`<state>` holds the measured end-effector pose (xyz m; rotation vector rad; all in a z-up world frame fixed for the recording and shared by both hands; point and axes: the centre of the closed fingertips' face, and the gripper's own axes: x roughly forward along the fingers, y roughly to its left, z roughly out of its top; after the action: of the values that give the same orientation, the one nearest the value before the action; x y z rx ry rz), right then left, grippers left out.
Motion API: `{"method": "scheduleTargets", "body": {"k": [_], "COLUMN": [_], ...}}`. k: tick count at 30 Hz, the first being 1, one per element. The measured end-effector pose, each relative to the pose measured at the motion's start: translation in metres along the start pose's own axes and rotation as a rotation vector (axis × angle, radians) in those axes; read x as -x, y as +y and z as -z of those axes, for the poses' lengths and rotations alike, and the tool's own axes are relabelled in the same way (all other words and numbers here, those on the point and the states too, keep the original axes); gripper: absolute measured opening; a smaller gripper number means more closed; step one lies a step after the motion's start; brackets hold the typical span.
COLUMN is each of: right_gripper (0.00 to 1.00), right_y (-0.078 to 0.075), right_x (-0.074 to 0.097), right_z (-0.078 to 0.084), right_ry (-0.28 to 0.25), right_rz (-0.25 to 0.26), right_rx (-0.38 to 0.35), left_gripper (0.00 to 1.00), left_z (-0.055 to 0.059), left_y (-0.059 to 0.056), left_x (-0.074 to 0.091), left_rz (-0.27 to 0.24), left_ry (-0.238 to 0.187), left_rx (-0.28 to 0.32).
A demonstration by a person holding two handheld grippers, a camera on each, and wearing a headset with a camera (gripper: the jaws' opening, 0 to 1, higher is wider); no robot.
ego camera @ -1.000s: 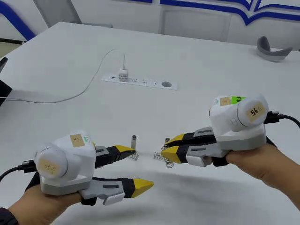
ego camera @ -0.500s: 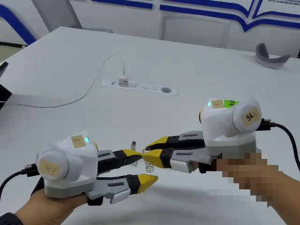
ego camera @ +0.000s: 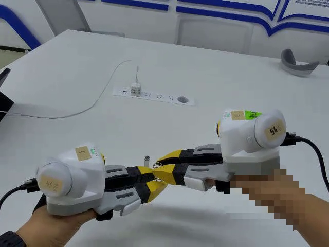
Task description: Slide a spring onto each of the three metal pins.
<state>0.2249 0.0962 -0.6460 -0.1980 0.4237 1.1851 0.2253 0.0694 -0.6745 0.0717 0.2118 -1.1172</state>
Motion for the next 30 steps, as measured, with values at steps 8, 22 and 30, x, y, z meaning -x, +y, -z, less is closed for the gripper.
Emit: {"method": "scheduleTargets", "body": {"k": [8,22,30], "right_gripper": [0.12,0.15,0.12], "right_y": [-0.0004,-0.0001,-0.0001], "right_x": [0.0035,0.0027,0.0022], "right_z": [-0.0008,0.0016,0.0046], "right_ry": [0.017,0.045,0.052], "right_rz": [0.005,0.009,0.008], "right_rx": [0.044,0.089,0.09], "left_gripper": [0.11,0.1,0.1], "left_z": [-0.0019,0.0005,-0.0006], "left_y": [0.002,-0.0017,-0.0013], "left_x": [0.0008,0.0001,-0.0007], "left_rz": [-0.006,0.004,0.0], "left_ry": [0.003,0.029,0.02], "left_rx": [-0.014,-0.025,-0.017]}}
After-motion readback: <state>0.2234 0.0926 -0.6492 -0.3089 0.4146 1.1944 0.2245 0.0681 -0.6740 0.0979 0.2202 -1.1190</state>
